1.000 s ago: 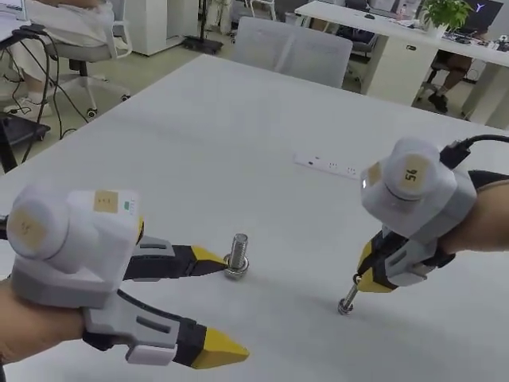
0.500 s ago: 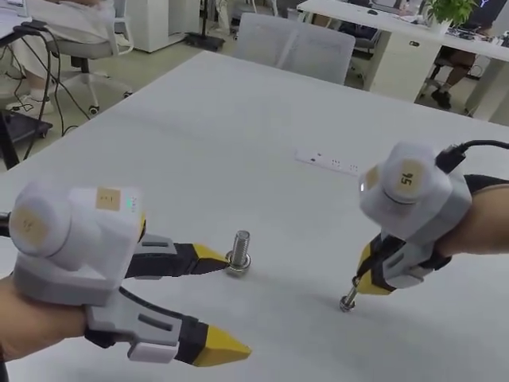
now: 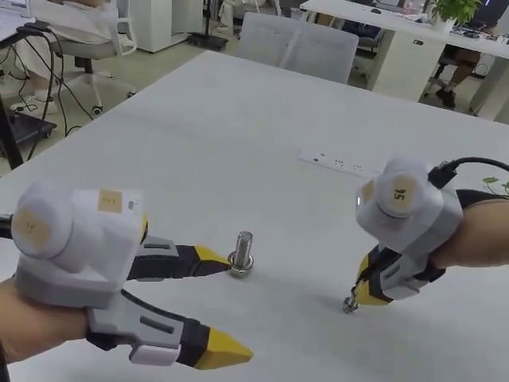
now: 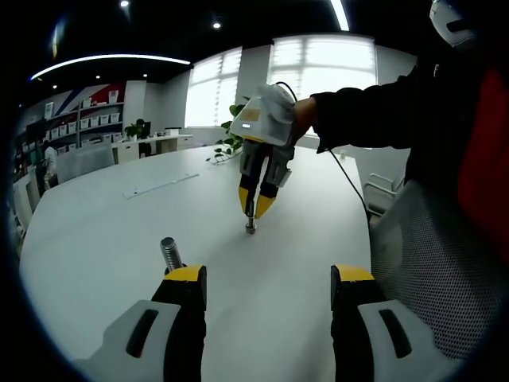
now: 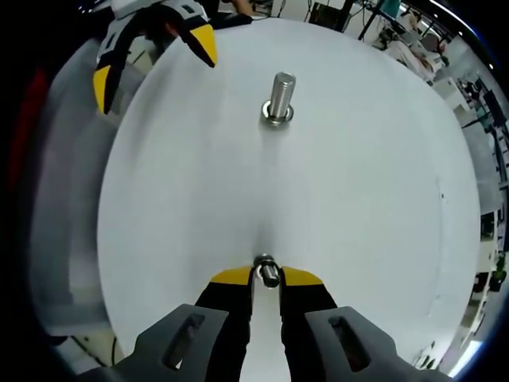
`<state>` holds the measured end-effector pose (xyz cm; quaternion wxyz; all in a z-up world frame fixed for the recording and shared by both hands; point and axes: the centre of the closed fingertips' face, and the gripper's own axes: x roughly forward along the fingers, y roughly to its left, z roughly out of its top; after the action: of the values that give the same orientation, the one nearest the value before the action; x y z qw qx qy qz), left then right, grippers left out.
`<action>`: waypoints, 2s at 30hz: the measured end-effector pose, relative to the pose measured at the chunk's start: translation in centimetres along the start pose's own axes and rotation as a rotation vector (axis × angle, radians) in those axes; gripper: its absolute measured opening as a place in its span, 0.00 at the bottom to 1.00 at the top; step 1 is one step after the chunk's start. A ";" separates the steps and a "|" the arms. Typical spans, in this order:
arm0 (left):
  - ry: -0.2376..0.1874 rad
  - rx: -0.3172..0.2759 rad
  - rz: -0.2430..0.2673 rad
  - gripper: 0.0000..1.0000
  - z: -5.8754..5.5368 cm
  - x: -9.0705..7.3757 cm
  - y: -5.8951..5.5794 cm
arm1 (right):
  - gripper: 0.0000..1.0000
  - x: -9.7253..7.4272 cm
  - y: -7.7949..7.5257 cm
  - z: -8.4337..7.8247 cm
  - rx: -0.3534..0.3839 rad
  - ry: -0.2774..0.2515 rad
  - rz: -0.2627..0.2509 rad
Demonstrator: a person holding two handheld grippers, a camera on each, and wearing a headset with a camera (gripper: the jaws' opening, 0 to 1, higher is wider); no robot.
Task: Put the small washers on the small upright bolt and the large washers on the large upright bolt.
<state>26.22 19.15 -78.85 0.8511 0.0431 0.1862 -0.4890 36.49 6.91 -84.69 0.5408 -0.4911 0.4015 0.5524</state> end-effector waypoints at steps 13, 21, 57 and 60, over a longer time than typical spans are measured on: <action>0.005 -0.003 0.000 0.62 -0.1 0.0 -0.1 | 0.13 0.9 0.4 0.1 0.002 0.005 0.011; 0.005 -0.005 -0.001 0.62 -0.1 0.0 0.0 | 0.13 1.1 0.5 0.0 0.006 0.008 0.013; -0.001 -0.012 0.004 0.62 0.0 0.2 0.3 | 0.16 1.5 0.3 -0.2 0.020 0.013 0.029; -0.002 -0.012 0.004 0.62 0.0 0.2 0.3 | 0.18 1.5 0.3 -0.3 0.023 0.013 0.030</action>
<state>26.56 19.12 -78.93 0.8525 0.0376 0.1882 -0.4863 36.28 6.94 -86.24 0.5357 -0.4821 0.4186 0.5526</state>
